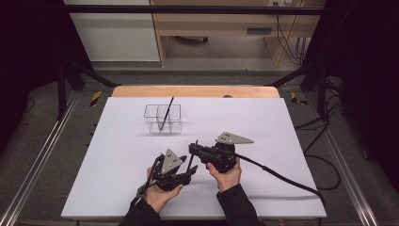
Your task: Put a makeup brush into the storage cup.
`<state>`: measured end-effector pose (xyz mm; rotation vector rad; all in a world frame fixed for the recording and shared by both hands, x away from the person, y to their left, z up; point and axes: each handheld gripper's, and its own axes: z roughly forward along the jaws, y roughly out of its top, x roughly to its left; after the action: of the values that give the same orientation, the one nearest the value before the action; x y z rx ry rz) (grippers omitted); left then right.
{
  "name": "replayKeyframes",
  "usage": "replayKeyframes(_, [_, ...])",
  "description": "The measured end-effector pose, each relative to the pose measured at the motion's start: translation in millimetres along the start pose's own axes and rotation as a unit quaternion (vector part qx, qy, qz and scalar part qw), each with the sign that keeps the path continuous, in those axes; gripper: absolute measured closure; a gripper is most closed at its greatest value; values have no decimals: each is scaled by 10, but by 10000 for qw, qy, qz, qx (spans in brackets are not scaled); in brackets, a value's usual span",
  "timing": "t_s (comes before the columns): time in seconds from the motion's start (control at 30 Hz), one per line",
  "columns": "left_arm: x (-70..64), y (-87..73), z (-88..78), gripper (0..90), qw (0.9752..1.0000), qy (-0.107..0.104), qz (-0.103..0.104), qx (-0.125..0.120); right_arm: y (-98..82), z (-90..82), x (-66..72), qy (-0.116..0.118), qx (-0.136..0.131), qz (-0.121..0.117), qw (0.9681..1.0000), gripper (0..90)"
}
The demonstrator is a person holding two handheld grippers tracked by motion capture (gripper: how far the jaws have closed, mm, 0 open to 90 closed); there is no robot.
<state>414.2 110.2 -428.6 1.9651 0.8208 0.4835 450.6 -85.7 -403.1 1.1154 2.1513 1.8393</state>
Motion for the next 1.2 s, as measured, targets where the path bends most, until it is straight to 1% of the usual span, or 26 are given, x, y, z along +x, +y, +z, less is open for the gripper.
replayKeyframes(0.07, [-13, 27, -14, 445, 10000, 45, 80, -18, -6, 2, 3, -10, 10, -27, 10000, 839])
replayKeyframes(0.1, [-16, 41, -23, 460, 9999, 68, 92, -39, -10, 3, 6, -20, 3, -44, 10000, 839])
replayKeyframes(0.2, [-20, 83, -33, 525, 9999, 46, 54, -75, -15, 4, 8, -18, 1, -62, 10000, 839])
replayKeyframes(0.33, [-43, 133, -20, 607, 9998, 79, 71, -150, -13, -2, 11, -14, 3, -92, 10000, 839])
replayKeyframes(0.4, [-55, 154, -6, 642, 9998, 61, 69, -163, -8, -15, 17, -20, -8, -115, 9999, 839])
replayKeyframes(0.53, [-82, 177, 5, 701, 9995, 58, 60, -292, 3, -35, 26, -9, -22, -141, 9999, 839])
replayKeyframes(0.67, [-100, 202, 9, 759, 9995, 83, 84, -288, 8, -45, 30, -17, -14, -151, 9999, 839])
replayKeyframes(0.77, [-91, 206, 12, 810, 9995, 98, 35, -284, 9, -50, 32, -27, -3, -162, 9999, 839])
replayKeyframes(0.83, [-79, 208, 11, 821, 9996, 72, -1, -276, 8, -53, 34, -33, -1, -180, 9998, 839])
replayKeyframes(1.07, [-78, 205, 6, 826, 9996, 97, -13, -265, 1, -49, 38, -32, -7, -188, 9998, 834])
replayKeyframes(1.1, [-75, 205, 4, 826, 9996, 105, -17, -266, 2, -49, 37, -24, -13, -193, 9998, 807])
replayKeyframes(1.2, [-56, 196, -7, 826, 9996, 127, -34, -262, 3, -51, 35, -37, -53, -241, 9997, 650])
